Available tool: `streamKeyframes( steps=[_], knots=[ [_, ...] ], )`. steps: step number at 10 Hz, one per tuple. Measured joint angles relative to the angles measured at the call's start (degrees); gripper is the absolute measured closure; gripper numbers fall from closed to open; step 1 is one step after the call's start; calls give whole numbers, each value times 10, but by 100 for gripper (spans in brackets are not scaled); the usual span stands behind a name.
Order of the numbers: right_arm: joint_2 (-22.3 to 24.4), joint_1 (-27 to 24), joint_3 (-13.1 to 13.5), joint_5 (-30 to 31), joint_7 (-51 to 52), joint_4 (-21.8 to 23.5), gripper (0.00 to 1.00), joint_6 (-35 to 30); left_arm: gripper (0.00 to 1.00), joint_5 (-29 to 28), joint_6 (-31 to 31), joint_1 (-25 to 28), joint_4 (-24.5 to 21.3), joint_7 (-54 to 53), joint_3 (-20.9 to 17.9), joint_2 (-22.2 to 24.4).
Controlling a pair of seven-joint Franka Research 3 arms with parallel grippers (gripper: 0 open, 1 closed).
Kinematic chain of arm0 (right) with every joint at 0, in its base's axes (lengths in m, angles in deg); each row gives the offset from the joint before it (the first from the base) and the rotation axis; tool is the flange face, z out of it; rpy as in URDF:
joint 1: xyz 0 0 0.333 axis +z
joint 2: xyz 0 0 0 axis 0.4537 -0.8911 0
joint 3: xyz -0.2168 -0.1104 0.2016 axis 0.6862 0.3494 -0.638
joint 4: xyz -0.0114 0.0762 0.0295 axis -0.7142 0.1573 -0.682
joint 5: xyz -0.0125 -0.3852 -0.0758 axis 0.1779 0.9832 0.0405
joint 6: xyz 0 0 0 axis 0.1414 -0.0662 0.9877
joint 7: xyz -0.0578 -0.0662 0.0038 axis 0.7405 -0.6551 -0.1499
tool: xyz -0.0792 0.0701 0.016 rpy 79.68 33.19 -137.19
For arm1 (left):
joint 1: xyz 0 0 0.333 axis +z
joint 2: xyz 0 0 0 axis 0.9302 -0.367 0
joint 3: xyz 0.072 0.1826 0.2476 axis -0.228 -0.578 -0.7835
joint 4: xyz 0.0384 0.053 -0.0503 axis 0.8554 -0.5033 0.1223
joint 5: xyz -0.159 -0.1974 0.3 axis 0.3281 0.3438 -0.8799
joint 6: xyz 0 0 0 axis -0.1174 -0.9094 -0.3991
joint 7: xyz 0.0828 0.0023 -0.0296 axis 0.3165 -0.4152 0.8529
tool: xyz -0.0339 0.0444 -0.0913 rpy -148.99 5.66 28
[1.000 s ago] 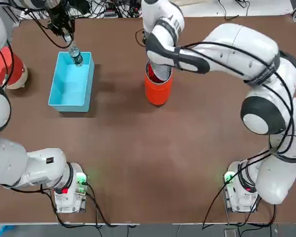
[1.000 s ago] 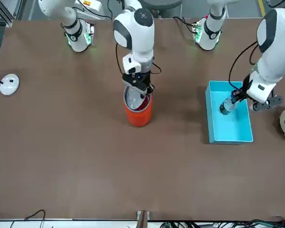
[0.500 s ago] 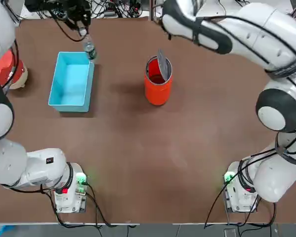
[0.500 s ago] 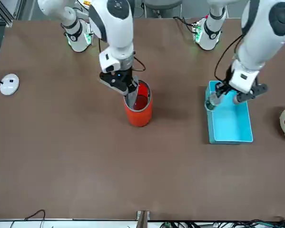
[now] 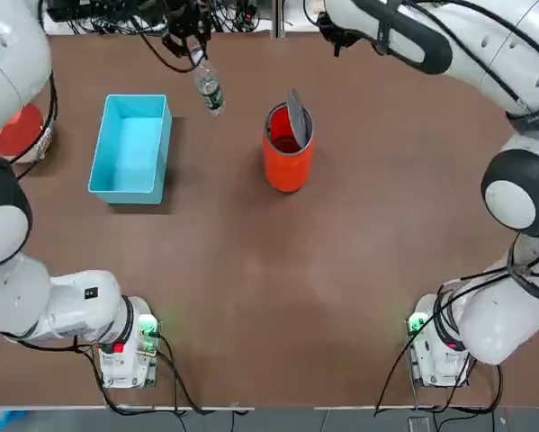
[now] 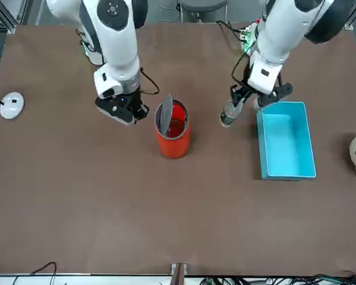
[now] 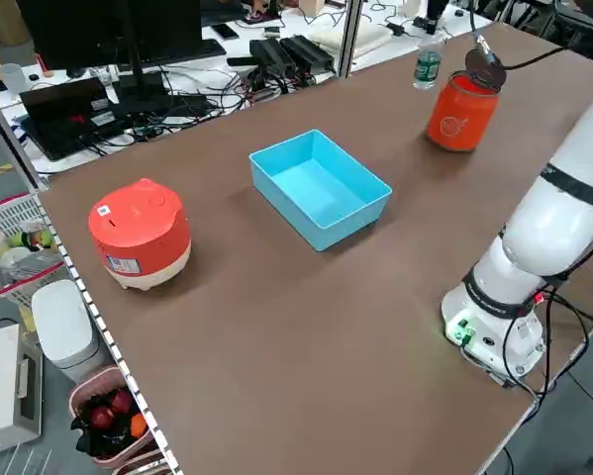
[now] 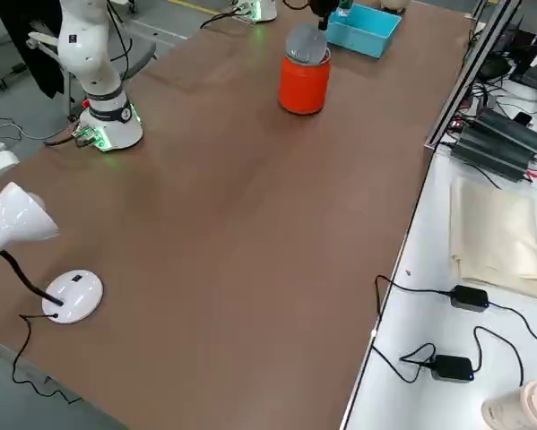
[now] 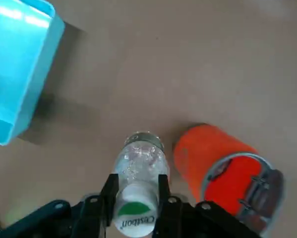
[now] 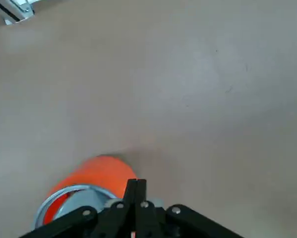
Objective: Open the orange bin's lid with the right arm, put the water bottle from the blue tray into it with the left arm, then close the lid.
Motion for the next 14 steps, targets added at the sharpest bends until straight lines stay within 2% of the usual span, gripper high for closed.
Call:
streamKeyframes(
  steps=[2,5,7,10,14],
  knots=[
    [13,-26,0,-15,44,3,98,-15,64,1,29,-15,18,63,32,-35],
    [20,-32,-1,-18,61,16,98,-16,64,-2,94,-91,21,149,38,-78],
    [21,-32,-1,-19,62,19,98,-15,64,-29,119,-121,22,193,38,-102],
    [21,-32,-2,-19,62,19,98,-15,64,-63,132,-142,28,216,38,-133],
    [24,-32,-2,-19,62,19,98,-15,63,-66,150,-142,33,218,34,-144]
  ],
)
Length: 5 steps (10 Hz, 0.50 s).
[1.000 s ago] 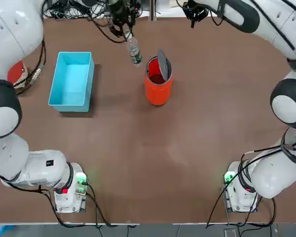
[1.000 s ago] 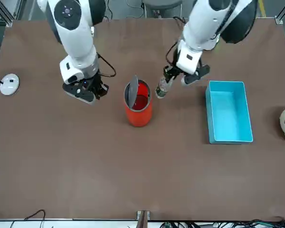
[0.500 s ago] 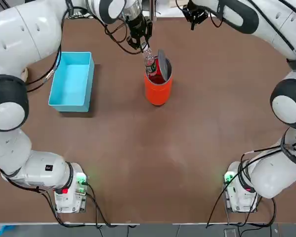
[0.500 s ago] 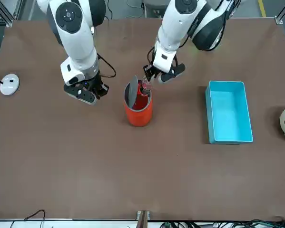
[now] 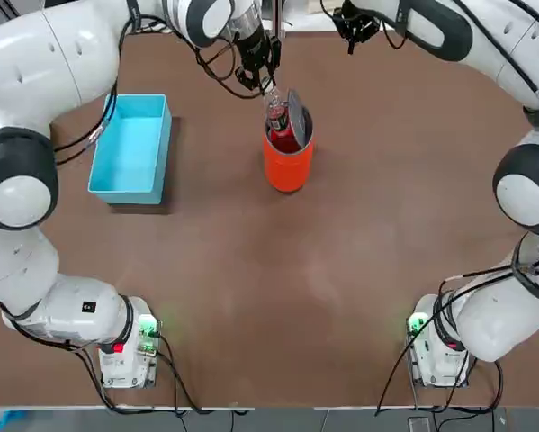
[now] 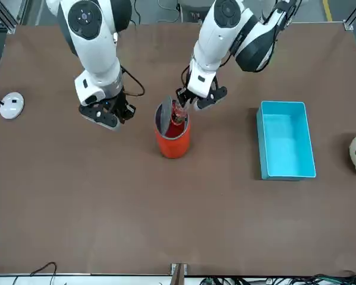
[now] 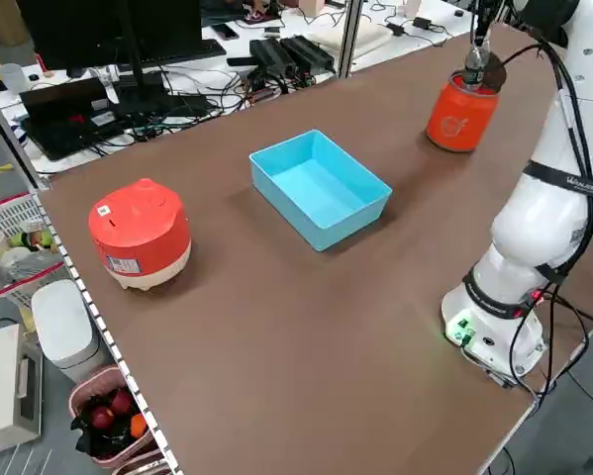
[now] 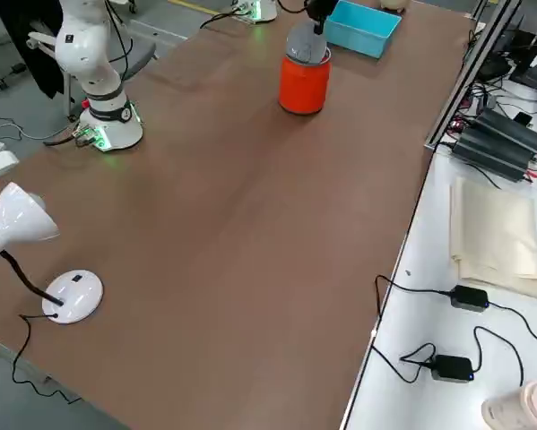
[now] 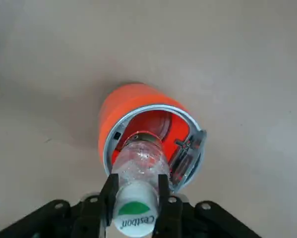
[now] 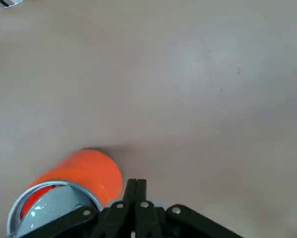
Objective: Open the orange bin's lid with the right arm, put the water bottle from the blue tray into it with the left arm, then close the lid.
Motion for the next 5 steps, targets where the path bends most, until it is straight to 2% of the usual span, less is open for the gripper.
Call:
streamKeyframes(
  steps=[2,5],
  knots=[
    [0,0,0,0,0,0,98,0,53,-16,0,0,3,0,0,-2],
    [0,0,0,0,0,0,98,0,13,-20,1,2,6,0,-1,-3]
  ],
)
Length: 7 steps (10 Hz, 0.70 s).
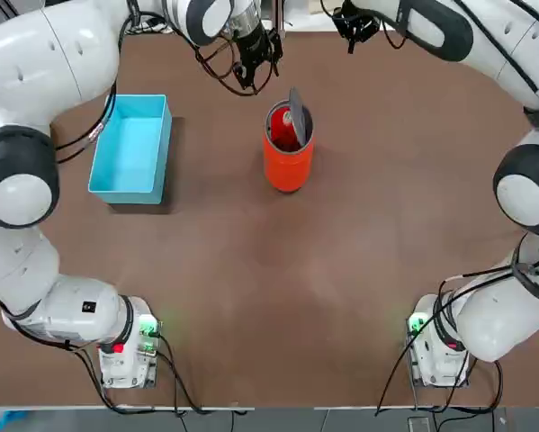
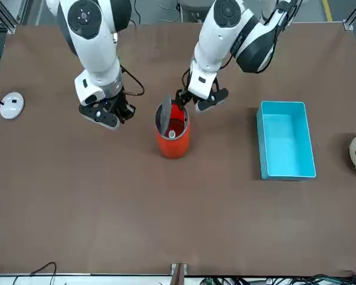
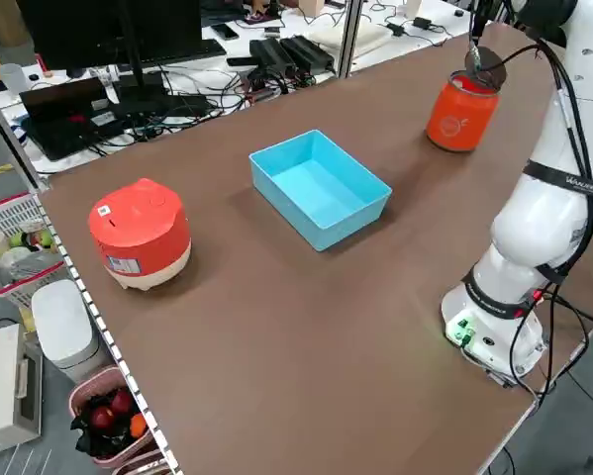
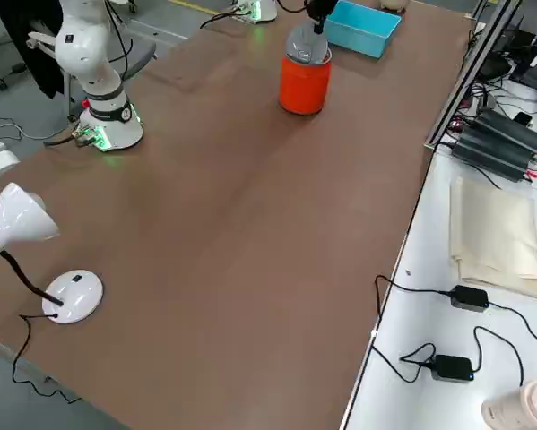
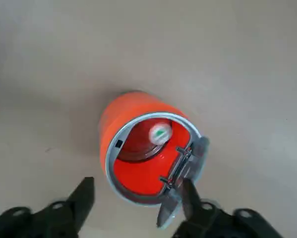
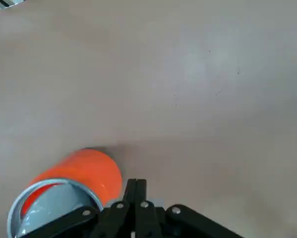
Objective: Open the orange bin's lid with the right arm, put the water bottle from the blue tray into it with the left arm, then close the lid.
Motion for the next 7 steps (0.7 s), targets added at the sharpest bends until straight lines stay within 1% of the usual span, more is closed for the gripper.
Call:
streamKeyframes(
  steps=[2,4,7],
  knots=[
    [0,1,-3,-1,0,1,98,2,2,-23,-4,19,4,0,-5,1],
    [0,14,-7,-9,-1,2,98,9,0,-32,-43,67,9,-46,-6,8],
    [-2,59,-9,-11,-48,7,98,43,0,-29,-114,173,17,-155,-5,46]
  ],
)
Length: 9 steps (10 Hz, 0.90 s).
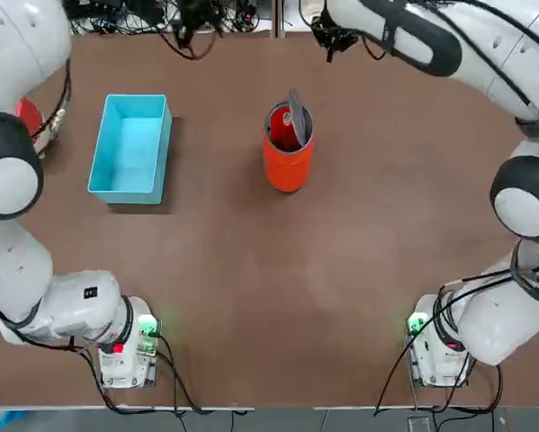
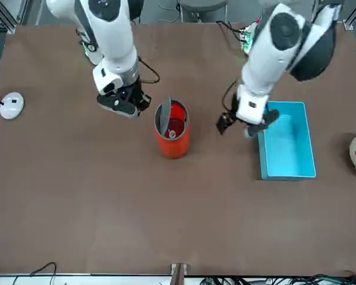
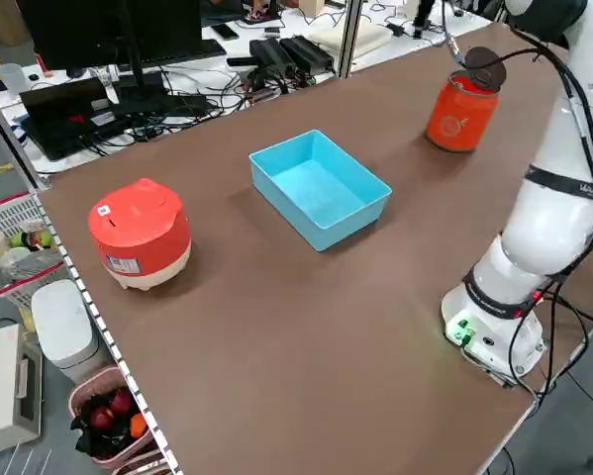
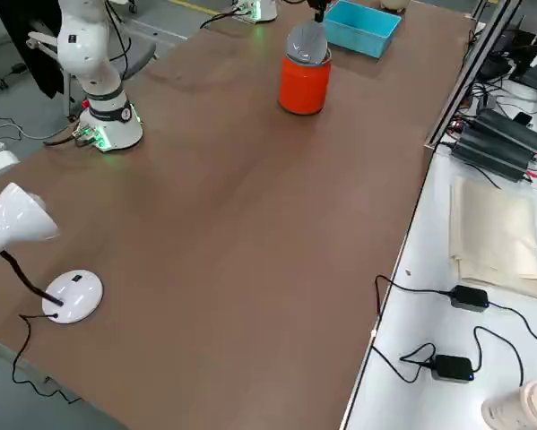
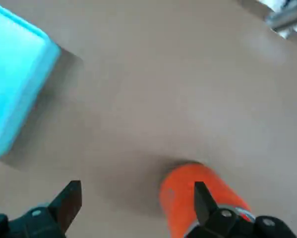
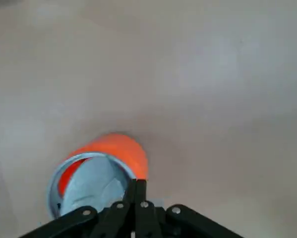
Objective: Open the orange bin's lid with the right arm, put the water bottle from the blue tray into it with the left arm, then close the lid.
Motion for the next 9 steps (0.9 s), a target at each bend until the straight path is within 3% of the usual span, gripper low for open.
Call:
streamKeyframes(
  steps=[6,7,9],
  knots=[
    [-30,45,0,2,-31,65,98,82,0,6,-83,122,0,-286,-4,48],
    [-33,52,0,3,-31,71,98,88,0,6,-92,132,0,-343,-20,55],
    [-43,65,-1,3,-33,73,98,94,0,8,-97,91,0,-441,-111,64]
  ],
)
